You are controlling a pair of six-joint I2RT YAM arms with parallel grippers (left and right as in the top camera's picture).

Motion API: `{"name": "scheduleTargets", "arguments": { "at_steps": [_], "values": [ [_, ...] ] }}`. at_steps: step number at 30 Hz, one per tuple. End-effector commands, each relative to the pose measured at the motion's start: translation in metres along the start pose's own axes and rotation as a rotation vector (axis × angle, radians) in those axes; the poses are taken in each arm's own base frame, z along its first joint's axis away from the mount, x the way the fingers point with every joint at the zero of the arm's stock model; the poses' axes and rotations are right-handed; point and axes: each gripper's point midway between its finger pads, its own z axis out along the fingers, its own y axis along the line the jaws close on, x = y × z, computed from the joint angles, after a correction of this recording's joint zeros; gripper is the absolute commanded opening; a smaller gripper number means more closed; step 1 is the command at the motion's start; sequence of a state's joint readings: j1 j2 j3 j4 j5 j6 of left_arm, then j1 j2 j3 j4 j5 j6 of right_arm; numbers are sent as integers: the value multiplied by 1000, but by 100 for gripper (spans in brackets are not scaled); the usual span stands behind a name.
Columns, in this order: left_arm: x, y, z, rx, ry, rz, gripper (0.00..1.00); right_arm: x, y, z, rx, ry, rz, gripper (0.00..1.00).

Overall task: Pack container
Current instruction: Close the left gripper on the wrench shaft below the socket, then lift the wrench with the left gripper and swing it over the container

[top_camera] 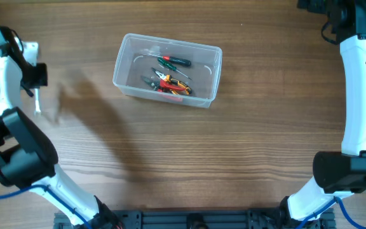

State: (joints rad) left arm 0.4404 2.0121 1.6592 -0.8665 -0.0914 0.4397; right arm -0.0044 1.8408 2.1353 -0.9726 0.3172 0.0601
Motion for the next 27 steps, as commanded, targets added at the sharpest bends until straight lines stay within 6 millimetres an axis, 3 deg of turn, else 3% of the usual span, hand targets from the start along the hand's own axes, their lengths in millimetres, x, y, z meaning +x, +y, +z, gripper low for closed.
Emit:
{"name": "scheduleTargets", "arguments": {
  "at_steps": [1, 5, 8, 15, 22, 27],
  "values": [
    [-40, 6, -55, -58, -156, 16, 4, -3, 2, -4, -5, -11, 19, 100],
    [-73, -5, -92, -81, -285, 46, 4, -3, 2, -4, -5, -11, 19, 100],
    [-101, -25, -125, -88, -401, 88, 4, -3, 2, -4, -5, -11, 19, 100],
    [-146, -117, -187, -77, -614, 411, 4, -3, 2, -4, -5, -11, 19, 100],
    [-155, -228, -223, -30, -759, 744, 4, -3, 2, -4, -5, -11, 19, 100],
    [-136, -302, -243, 159, -857, 957, 4, -3, 2, -4, -5, -11, 19, 100]
  ]
}}
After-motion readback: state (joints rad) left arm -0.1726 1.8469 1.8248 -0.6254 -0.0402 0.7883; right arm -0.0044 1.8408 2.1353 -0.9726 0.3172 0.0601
